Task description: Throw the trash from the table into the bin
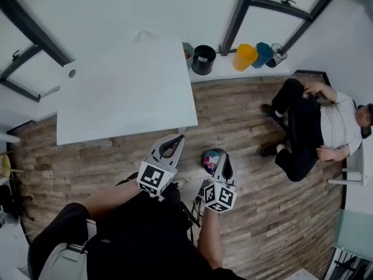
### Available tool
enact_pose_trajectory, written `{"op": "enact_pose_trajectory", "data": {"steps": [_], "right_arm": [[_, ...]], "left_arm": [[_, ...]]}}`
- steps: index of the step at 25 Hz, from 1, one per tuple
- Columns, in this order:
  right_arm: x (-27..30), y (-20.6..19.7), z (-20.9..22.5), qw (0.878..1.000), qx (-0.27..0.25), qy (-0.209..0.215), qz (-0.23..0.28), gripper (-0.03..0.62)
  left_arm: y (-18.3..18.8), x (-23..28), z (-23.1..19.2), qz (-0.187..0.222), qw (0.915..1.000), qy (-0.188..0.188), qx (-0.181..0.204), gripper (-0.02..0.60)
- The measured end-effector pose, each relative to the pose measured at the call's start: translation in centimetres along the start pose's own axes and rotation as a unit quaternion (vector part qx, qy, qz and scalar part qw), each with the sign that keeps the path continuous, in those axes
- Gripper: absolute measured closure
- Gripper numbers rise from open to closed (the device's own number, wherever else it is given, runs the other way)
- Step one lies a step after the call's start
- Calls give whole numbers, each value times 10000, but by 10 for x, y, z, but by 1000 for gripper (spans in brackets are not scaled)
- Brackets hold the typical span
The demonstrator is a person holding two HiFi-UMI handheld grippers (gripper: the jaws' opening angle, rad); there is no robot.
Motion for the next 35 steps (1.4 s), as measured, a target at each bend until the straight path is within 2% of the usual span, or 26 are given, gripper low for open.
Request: {"op": "enact_pose_trajectory", "data": {"steps": [6, 12, 18, 21, 24, 28, 33, 35], "right_arm": [[22, 33, -81, 9940, -422, 960, 314, 589], [11, 51, -175, 9847, -522, 1577, 522, 589], [-17, 52, -285, 9722, -822, 2121, 555, 589], [-26, 57, -335, 9629, -990, 2417, 677, 589], [-25, 73, -378, 9481, -1184, 2812, 896, 589], [-18, 98, -414, 9299, -1130, 3296, 1178, 589], [-4, 97, -424, 9282, -1052, 3403, 1078, 589], [6, 98, -423, 9273, -1086, 3413, 1089, 589]], "left_arm": [[26, -64, -50, 499, 9965, 672, -56, 584], [37, -149, -103, 915, 9879, 1244, -162, 584], [49, -254, -169, 1358, 9684, 2066, -322, 584], [49, -288, -198, 1319, 9624, 2335, -420, 584], [48, -307, -223, 1319, 9540, 2631, -571, 584], [67, -325, -233, 1746, 9426, 2812, -436, 584], [64, -333, -241, 1777, 9348, 3030, -534, 584], [70, -330, -244, 1803, 9349, 3037, -356, 584]]}}
Point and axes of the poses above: the fingertips, and each gripper's own axes: x forward along the fingers, z to its right, y out of its top, the point moved 8 cm from there along -x, backward along the fingers, and after that the axes turned 11 degrees about -x, right-handed, at the moved point
